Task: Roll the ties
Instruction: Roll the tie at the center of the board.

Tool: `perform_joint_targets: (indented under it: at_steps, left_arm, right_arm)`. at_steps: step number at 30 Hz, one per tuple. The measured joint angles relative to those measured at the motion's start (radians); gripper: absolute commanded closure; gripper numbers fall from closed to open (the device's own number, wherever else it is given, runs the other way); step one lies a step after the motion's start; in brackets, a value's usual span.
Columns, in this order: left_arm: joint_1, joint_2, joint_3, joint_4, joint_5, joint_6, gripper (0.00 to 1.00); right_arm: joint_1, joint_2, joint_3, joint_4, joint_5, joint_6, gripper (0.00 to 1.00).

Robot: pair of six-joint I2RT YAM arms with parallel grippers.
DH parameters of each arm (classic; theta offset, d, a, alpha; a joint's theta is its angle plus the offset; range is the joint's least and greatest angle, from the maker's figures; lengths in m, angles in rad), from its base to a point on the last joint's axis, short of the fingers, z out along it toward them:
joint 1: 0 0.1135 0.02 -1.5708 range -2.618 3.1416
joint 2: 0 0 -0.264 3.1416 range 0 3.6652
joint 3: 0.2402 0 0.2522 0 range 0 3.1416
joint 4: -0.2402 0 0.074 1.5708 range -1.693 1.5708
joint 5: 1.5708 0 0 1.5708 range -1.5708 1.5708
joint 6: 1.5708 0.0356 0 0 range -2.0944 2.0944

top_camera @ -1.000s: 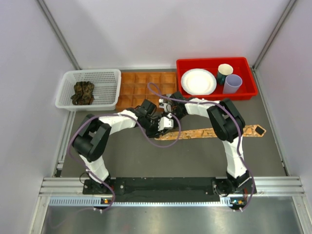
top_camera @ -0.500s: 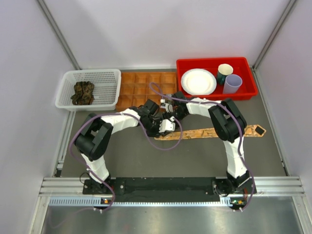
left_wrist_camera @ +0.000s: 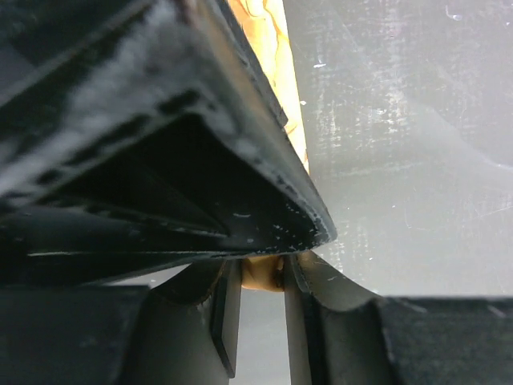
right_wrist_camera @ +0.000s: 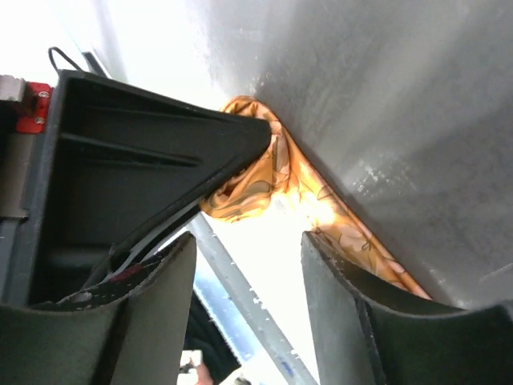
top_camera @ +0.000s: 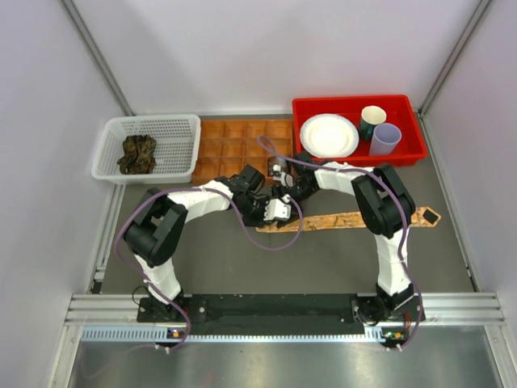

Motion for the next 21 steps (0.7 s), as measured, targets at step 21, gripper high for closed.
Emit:
perform_joint_targets:
  at_steps: [21]
  left_arm:
    - [0.000, 0.000, 0.001, -0.003, 0.005, 0.000, 0.74]
  right_arm:
    - [0.003, 0.005, -0.014, 0.125, -0.023, 0.092, 0.75]
